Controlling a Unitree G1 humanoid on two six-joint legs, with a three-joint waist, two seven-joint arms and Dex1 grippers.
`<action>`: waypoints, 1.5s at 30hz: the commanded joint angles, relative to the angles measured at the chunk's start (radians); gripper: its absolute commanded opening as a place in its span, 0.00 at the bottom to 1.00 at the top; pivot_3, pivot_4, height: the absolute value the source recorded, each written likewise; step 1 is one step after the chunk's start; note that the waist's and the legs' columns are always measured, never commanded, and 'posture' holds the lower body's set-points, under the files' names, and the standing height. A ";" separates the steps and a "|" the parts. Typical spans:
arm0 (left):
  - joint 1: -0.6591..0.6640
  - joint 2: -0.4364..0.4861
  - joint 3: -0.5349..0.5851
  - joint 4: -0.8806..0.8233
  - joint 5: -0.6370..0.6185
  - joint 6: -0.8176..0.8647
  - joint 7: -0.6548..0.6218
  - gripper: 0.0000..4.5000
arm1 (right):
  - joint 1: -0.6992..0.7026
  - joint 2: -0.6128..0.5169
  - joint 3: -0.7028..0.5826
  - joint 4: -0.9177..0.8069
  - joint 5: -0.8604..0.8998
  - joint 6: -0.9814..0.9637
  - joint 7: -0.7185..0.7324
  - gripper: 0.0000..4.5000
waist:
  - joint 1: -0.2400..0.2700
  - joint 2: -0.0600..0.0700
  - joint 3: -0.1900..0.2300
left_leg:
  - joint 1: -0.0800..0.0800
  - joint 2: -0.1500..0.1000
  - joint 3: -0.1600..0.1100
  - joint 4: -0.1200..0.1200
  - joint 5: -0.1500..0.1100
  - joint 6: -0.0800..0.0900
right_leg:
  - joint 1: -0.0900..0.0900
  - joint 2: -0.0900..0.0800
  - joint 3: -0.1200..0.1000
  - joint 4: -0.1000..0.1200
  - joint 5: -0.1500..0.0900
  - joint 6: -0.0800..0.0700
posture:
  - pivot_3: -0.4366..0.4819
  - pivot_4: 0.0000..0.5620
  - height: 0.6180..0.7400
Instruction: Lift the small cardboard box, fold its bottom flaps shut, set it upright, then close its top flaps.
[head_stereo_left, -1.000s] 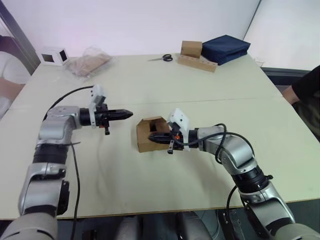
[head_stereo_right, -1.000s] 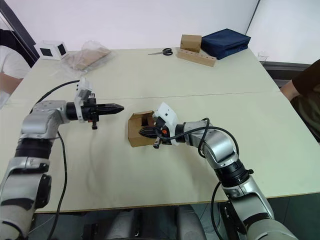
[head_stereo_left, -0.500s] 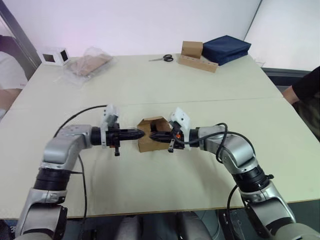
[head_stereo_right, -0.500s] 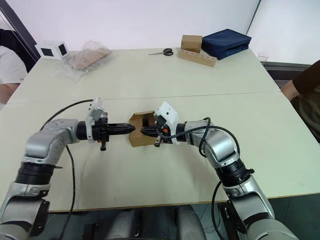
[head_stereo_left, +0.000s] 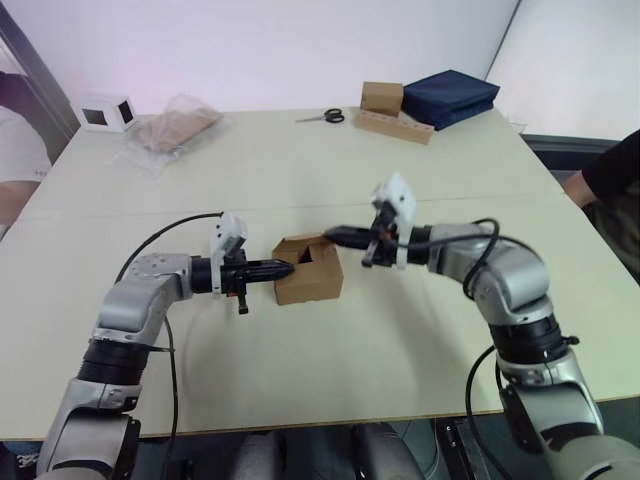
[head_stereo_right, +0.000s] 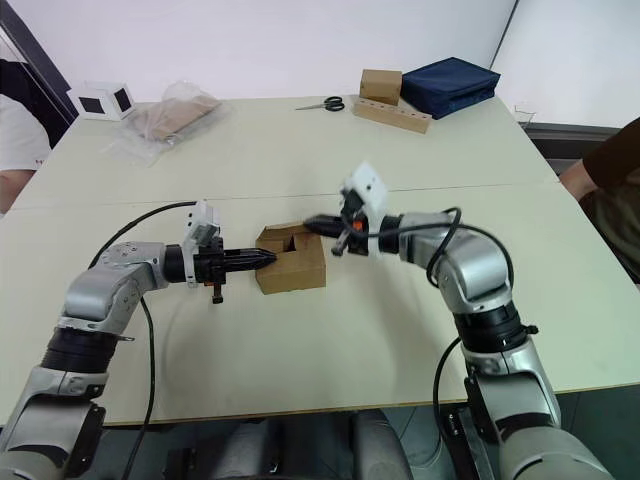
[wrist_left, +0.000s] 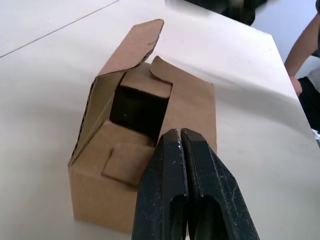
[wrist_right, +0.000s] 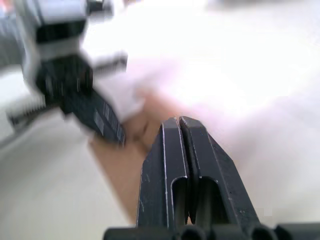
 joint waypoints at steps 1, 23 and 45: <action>-0.004 -0.001 -0.006 -0.008 -0.002 -0.002 0.009 0.02 | -0.102 0.030 -0.039 0.144 0.004 -0.056 0.014 0.00 | 0.000 0.000 0.000 | 0.000 0.000 0.000 0.000 0.000 0.000 | 0.000 0.000 0.000 0.000 0.000 0.000 | 0.48 0.27 1.00; 0.005 0.009 0.010 -0.057 -0.027 0.015 0.041 0.02 | -0.170 0.102 0.136 0.426 -0.150 -0.188 0.229 0.00 | -0.001 0.000 0.000 | 0.000 0.000 0.001 0.000 0.000 0.000 | -0.001 0.000 0.000 0.000 0.000 0.000 | 0.48 0.27 1.00; 0.042 0.109 0.076 -0.114 -0.066 0.036 0.021 0.02 | -0.099 0.093 0.159 0.357 -0.194 -0.193 0.227 0.00 | -0.001 0.000 0.000 | 0.000 0.000 0.000 -0.001 0.000 0.000 | -0.001 0.000 0.000 0.000 0.000 0.000 | 0.48 0.27 1.00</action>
